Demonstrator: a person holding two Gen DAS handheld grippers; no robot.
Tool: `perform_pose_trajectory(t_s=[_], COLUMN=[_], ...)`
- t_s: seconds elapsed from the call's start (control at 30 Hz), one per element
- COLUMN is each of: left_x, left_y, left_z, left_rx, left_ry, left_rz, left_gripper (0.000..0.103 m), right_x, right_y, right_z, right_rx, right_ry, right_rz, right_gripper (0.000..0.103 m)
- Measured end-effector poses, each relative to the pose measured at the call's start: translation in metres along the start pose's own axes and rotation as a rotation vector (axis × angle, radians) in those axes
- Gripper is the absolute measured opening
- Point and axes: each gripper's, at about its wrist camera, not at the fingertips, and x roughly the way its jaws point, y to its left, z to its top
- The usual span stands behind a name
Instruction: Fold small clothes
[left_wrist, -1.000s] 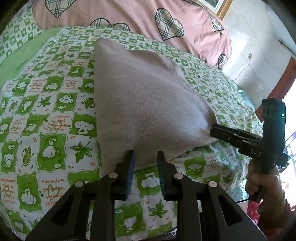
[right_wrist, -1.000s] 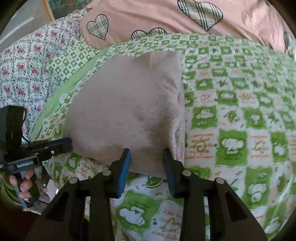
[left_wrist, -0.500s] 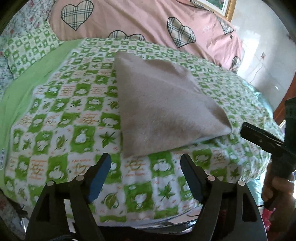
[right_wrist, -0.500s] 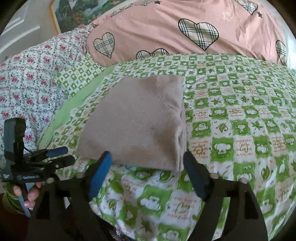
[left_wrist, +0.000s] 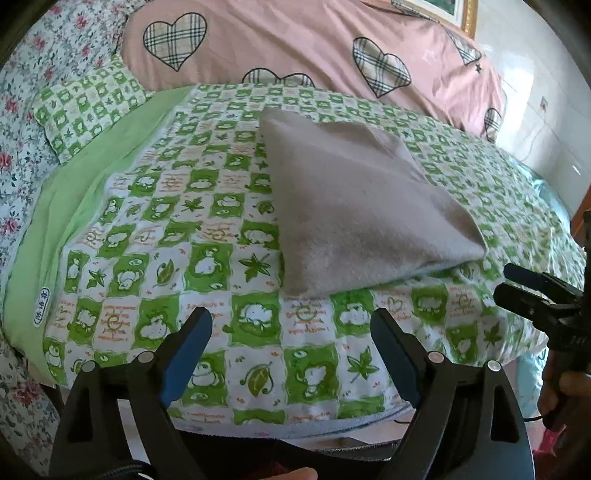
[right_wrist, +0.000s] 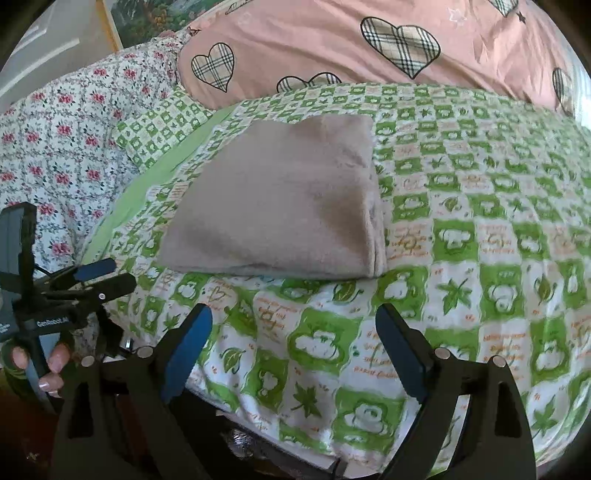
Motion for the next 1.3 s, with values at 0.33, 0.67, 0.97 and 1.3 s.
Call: perform_pose_trajectory(t_s=[0.33, 0.67, 0.97, 1.3], left_x=[0.005, 0.02, 0.027, 0.029], left_y=[-0.003, -0.012, -0.022, -0.029], left_z=[0.016, 0.02, 0.04, 0.059], left_rx=[-0.012, 0.004, 0.032, 0.045], left_ry=[0.0, 0.054, 0.073, 0.076], left_rz=[0.041, 0.07, 0.106, 0.108], left_gripper=[0.091, 0.092, 0.092, 0.092], right_x=[0.006, 0.02, 0.027, 0.041], right_y=[0.006, 0.001, -0.003, 0.004], right_z=[0.023, 0.024, 0.043, 0.061], right_rx=[-0.026, -0.002, 0.015, -0.014], right_ry=[-0.011, 0.05, 0.088, 0.17], right_rz=[0.007, 0.007, 0.017, 0.031], right_gripper=[0.095, 0.096, 0.096, 0.096])
